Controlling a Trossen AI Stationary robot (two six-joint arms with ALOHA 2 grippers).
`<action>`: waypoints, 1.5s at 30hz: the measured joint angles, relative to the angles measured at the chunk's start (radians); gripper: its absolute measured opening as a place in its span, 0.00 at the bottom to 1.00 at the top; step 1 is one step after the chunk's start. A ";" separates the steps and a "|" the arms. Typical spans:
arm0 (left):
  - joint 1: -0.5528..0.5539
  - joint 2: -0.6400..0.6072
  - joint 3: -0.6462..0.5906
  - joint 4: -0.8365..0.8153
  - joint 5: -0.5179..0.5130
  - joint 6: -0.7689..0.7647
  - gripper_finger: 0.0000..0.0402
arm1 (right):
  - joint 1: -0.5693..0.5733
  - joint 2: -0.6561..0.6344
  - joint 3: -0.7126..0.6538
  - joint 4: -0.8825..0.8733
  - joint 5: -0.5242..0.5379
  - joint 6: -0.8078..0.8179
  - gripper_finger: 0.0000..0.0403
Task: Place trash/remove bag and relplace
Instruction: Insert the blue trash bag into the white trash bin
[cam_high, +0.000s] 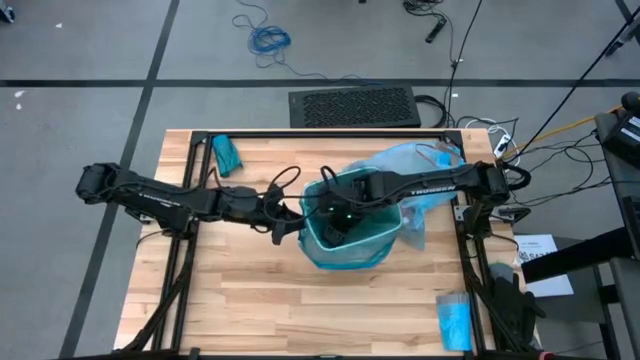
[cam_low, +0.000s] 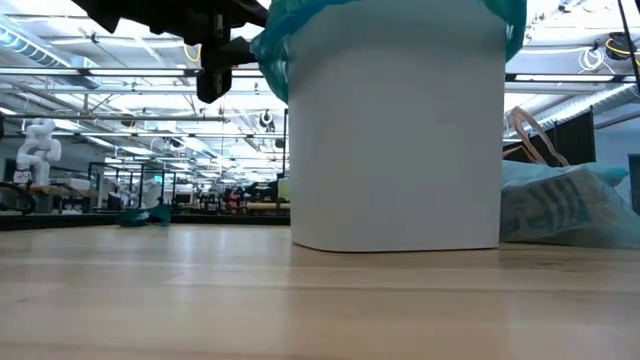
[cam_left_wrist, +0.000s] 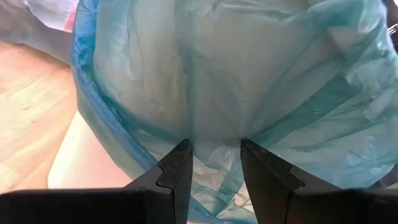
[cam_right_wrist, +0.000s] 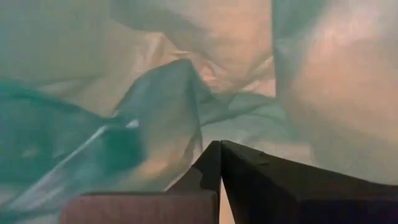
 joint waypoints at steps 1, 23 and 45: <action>0.000 0.000 0.000 0.000 0.000 0.000 0.33 | 0.000 0.000 -0.010 0.008 -0.003 0.004 0.00; 0.000 -0.101 0.000 -0.010 0.016 0.051 0.33 | 0.000 0.000 -0.056 0.062 -0.027 0.016 0.00; -0.007 -0.349 0.000 -0.424 0.083 0.008 0.33 | 0.000 0.037 -0.053 0.085 -0.044 0.009 0.00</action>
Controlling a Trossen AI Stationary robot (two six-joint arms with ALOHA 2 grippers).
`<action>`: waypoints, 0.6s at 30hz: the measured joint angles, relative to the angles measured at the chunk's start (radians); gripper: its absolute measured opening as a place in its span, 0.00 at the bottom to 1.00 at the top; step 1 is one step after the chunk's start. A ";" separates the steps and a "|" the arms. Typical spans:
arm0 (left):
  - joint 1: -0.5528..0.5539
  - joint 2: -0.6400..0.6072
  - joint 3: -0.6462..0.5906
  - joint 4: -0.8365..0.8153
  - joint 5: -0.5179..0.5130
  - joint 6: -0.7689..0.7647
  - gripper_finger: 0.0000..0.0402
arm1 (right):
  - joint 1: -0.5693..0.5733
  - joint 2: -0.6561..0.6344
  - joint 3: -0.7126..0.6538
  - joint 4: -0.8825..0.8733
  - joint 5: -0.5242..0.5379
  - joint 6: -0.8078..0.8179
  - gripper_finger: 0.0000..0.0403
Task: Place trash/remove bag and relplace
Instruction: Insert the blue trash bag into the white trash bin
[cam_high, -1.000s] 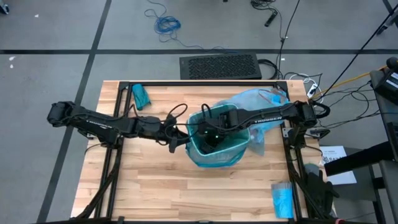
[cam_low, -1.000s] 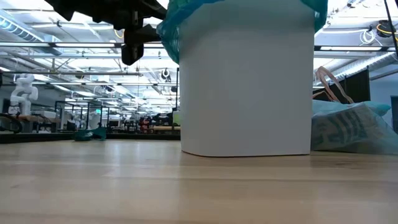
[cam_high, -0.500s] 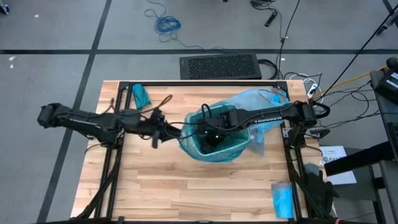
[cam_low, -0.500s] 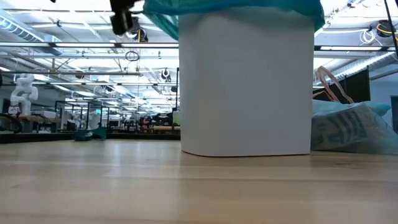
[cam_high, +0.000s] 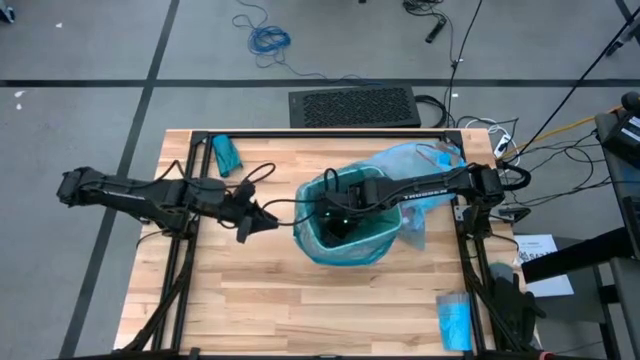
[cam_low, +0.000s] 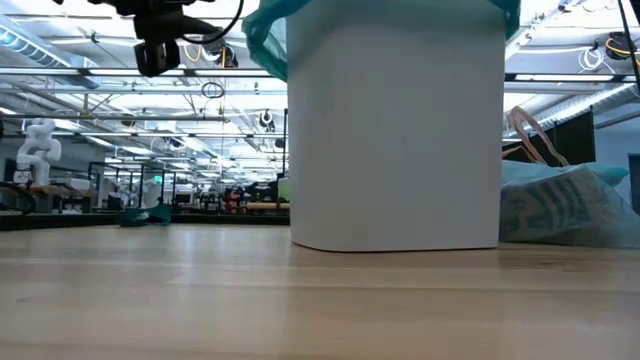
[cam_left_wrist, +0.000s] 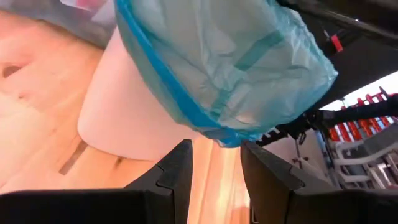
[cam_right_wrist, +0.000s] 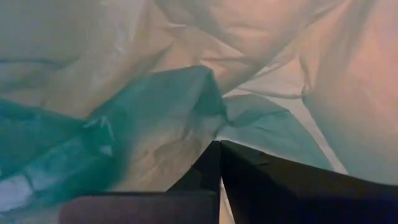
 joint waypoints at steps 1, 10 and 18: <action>0.000 0.000 0.000 -0.001 -0.005 0.002 0.33 | 0.000 0.000 0.005 -0.005 0.000 0.001 0.00; 0.000 0.000 0.000 -0.002 -0.006 0.018 0.33 | 0.000 0.000 0.081 -0.061 0.011 0.001 0.00; 0.000 0.000 0.000 -0.007 -0.008 0.027 0.33 | 0.003 0.000 0.180 -0.173 0.039 -0.013 0.00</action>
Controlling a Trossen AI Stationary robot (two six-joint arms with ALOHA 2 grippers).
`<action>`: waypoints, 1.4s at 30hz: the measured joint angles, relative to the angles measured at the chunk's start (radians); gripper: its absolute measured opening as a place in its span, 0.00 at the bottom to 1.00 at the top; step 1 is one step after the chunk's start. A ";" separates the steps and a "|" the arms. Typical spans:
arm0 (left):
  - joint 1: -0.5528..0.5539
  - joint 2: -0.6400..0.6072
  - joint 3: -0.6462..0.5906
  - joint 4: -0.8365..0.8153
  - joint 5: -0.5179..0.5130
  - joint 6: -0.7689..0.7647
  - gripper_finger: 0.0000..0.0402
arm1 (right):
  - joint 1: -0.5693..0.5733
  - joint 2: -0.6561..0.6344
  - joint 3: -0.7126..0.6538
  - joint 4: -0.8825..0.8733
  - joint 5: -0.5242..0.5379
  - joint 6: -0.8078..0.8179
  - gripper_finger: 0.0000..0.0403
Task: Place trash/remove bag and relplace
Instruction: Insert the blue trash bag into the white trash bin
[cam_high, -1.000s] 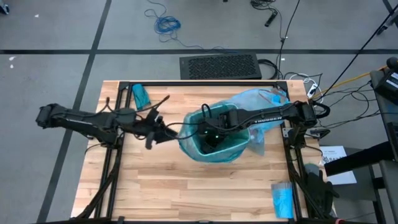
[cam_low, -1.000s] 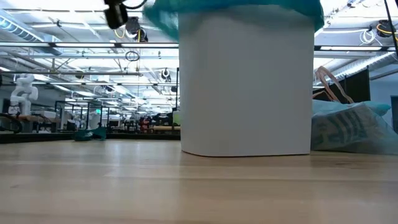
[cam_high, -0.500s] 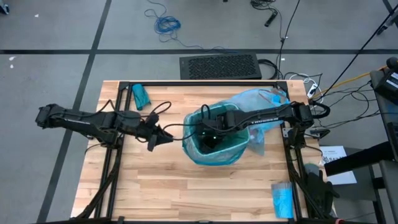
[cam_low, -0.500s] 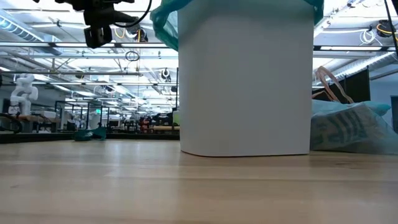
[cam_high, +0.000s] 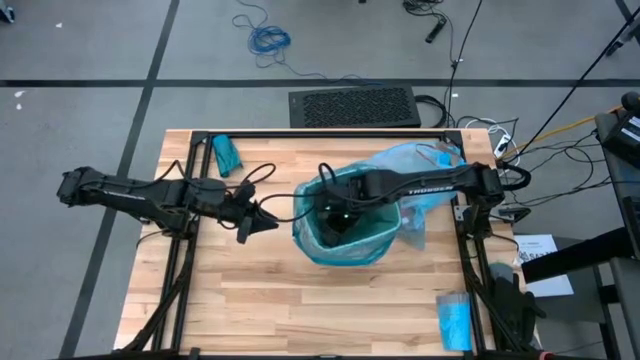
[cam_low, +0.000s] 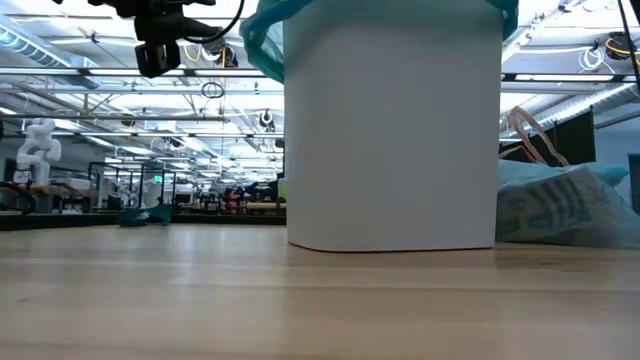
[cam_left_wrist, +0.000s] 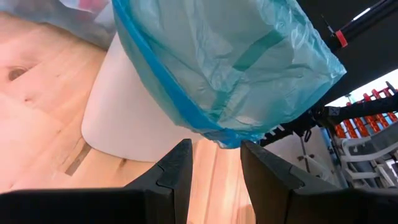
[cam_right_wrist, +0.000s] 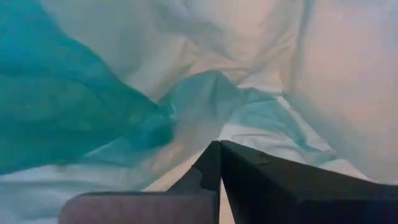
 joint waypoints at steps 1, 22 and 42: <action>0.000 0.000 0.000 0.000 0.000 0.000 0.33 | 0.002 0.000 0.015 -0.007 0.006 -0.001 0.00; 0.000 0.000 0.000 -0.002 -0.043 -0.003 0.33 | 0.026 -0.007 0.357 -0.239 0.084 -0.049 0.00; 0.000 0.000 0.000 0.060 -0.164 -0.036 0.33 | 0.080 -0.295 0.367 -0.526 0.530 0.036 0.00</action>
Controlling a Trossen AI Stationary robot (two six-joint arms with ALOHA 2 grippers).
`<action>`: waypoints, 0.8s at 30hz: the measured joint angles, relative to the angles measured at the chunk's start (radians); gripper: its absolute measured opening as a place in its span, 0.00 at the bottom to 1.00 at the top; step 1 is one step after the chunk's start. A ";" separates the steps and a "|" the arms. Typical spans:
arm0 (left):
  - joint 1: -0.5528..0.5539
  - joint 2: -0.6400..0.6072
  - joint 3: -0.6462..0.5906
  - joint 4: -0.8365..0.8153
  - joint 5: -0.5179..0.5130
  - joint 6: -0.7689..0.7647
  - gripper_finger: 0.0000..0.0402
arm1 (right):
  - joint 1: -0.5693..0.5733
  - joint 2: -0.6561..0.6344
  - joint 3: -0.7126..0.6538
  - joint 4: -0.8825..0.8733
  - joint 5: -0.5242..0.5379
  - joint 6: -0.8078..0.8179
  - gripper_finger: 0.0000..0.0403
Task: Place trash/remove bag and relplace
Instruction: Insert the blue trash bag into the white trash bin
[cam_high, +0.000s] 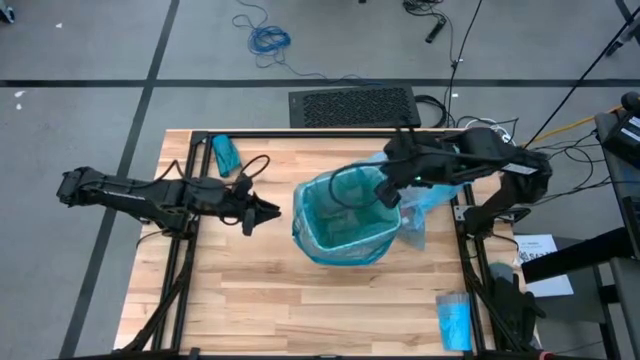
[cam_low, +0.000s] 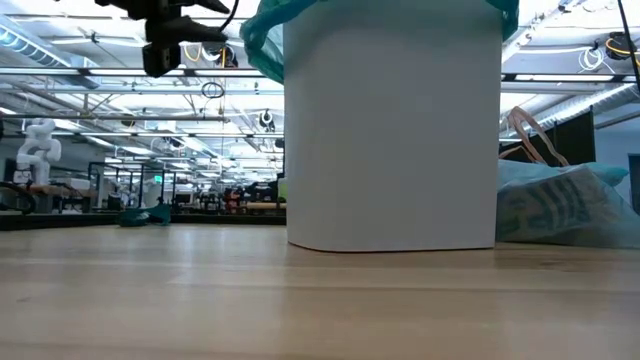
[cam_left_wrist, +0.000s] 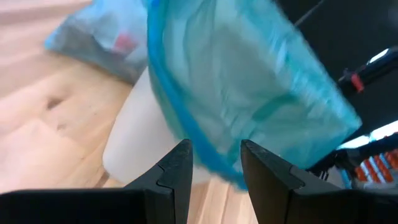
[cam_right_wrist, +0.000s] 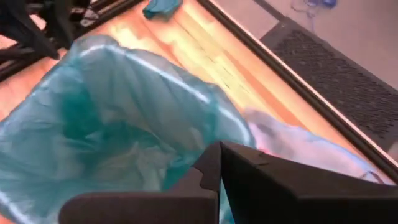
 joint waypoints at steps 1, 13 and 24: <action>0.000 0.000 0.001 0.011 -0.008 0.000 0.33 | 0.000 -0.014 -0.027 -0.003 0.002 0.006 0.00; -0.055 0.000 0.001 0.025 -0.076 -0.026 0.33 | -0.017 -0.423 -0.765 0.364 -0.033 0.230 0.00; -0.092 0.064 0.001 0.084 -0.152 -0.106 0.33 | -0.014 -0.665 -1.314 0.840 -0.196 0.413 0.00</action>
